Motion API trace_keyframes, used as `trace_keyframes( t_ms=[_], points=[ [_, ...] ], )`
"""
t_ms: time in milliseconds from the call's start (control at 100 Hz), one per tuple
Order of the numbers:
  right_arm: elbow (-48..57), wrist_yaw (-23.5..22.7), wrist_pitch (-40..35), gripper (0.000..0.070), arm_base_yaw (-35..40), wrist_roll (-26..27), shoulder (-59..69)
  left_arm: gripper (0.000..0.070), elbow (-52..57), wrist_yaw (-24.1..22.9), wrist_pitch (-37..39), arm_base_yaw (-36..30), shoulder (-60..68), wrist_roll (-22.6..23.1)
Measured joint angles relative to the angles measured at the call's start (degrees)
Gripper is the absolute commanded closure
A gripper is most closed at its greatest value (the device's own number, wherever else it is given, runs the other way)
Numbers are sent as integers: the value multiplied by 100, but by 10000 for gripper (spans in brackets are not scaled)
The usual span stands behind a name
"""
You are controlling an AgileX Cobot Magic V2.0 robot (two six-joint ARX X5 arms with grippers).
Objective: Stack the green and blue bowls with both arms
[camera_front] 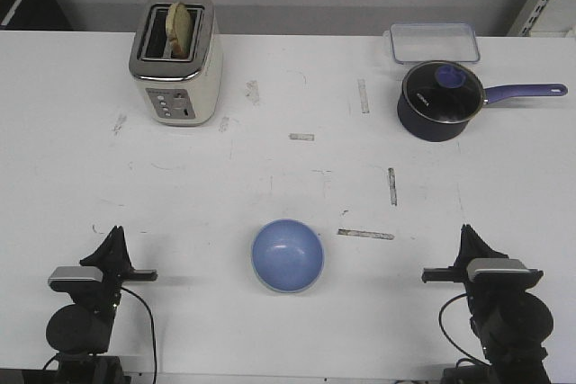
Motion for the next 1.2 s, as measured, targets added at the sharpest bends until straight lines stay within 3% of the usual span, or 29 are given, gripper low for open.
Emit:
trace_keyframes(
  t_ms=[230, 340, 790, 910, 1200],
  points=[
    [0, 0, 9, 700, 0, -9, 0, 698, 0, 0, 2, 0, 0, 0],
    [-31, 17, 90, 700, -114, -254, -74, 698, 0, 0, 2, 0, 0, 0],
    [-2249, -48, 2070, 700, -859, -391, -1086, 698, 0, 0, 0, 0, 0, 0],
    [-2483, -44, 1661, 700, -859, -389, -1631, 698, 0, 0, 0, 0, 0, 0],
    [-2483, -46, 1637, 700, -866, -389, -1648, 698, 0, 0, 2, 0, 0, 0]
  ],
)
